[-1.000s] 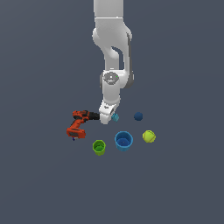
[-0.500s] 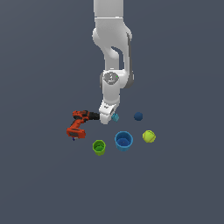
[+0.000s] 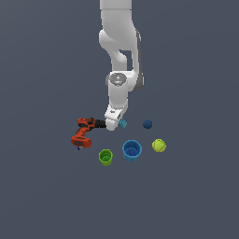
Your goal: Pick up a designated object from a clutter of objects.
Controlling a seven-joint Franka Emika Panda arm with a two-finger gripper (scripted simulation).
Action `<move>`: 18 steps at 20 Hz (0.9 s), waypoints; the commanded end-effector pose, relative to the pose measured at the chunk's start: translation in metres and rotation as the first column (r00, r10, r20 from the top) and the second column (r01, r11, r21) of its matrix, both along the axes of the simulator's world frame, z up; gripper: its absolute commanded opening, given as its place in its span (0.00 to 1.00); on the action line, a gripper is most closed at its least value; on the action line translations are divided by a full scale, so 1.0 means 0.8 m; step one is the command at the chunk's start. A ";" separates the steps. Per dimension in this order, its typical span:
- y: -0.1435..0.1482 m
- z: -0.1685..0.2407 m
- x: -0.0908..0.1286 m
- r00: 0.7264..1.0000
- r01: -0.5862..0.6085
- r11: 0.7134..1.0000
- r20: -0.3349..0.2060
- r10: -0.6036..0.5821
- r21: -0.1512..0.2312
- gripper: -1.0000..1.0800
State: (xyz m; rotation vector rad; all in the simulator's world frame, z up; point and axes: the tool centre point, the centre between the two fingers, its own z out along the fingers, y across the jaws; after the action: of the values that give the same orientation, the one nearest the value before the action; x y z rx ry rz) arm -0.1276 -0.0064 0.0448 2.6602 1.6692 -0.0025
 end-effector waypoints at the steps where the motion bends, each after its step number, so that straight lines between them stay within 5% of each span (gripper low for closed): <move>1: -0.001 0.014 0.003 1.000 0.000 1.000 0.001 0.000 0.000 0.00; 18: -0.009 0.165 0.027 1.000 -0.003 1.000 0.001 0.003 0.007 0.00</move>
State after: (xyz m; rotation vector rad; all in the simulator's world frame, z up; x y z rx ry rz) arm -0.1080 -0.0131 0.1637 2.6621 1.6755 0.0034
